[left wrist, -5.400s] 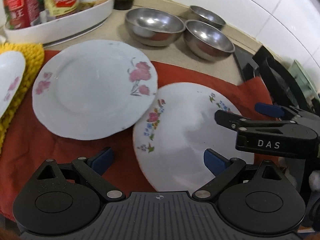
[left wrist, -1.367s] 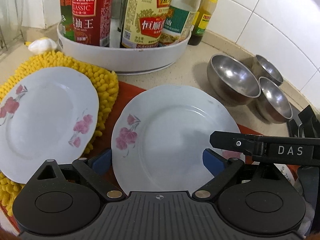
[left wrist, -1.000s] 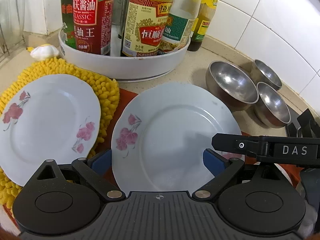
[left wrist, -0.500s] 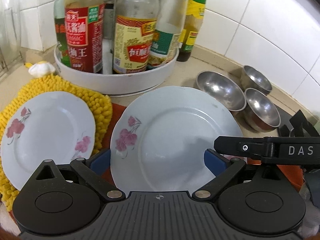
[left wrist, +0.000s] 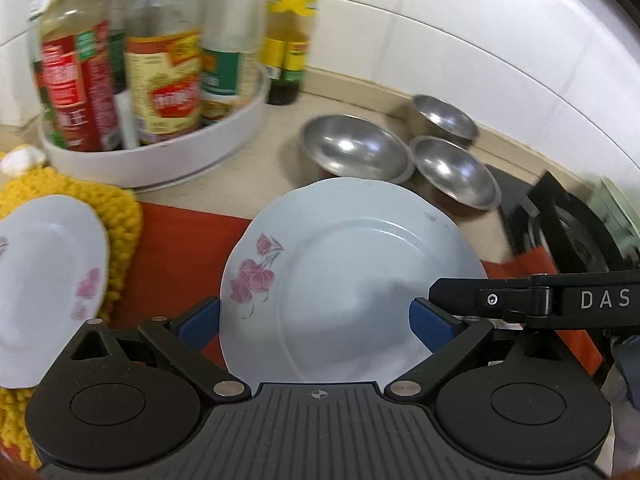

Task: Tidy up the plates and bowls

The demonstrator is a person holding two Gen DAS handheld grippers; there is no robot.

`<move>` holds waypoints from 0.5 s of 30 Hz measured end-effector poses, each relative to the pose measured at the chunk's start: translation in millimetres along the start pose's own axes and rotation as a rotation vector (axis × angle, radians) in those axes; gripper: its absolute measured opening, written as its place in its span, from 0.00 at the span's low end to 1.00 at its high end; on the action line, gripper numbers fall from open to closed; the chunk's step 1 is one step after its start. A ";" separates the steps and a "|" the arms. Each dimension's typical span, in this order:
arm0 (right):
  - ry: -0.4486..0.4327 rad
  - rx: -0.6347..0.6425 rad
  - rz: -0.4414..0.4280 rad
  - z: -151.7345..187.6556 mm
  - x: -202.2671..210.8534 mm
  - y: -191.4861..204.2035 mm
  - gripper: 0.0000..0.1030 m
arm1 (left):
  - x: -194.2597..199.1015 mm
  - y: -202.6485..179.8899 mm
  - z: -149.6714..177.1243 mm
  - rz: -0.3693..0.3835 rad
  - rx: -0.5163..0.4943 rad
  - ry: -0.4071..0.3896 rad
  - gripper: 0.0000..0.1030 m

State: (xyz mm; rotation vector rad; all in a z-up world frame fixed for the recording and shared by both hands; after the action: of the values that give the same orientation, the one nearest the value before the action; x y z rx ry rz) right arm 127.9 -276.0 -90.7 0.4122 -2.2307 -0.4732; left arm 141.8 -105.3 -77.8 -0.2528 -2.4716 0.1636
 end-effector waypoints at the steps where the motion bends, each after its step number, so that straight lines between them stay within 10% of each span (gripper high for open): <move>1: -0.002 -0.008 0.011 1.6 4.0 -4.1 0.62 | -0.8 -5.7 2.2 0.014 -0.010 0.006 0.97; 15: 0.008 -0.126 0.150 34.0 50.6 -67.5 0.62 | -18.5 -61.6 36.8 0.124 -0.104 0.111 0.96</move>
State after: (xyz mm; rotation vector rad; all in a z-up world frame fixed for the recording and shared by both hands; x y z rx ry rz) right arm 79.4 -350.6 -109.8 0.1797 -2.1909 -0.5271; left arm 124.9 -171.4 -106.7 -0.4481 -2.3579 0.0711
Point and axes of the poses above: each gripper's, at about its wrist camera, not at the fingertips, and x roughly against the way its jaws point, y to its left, z to its underside, the point moved 7 cm from there along -x, roughly the way its jaws point, and after that the axes turned 15 degrees about -y, right-handed, at the moved point
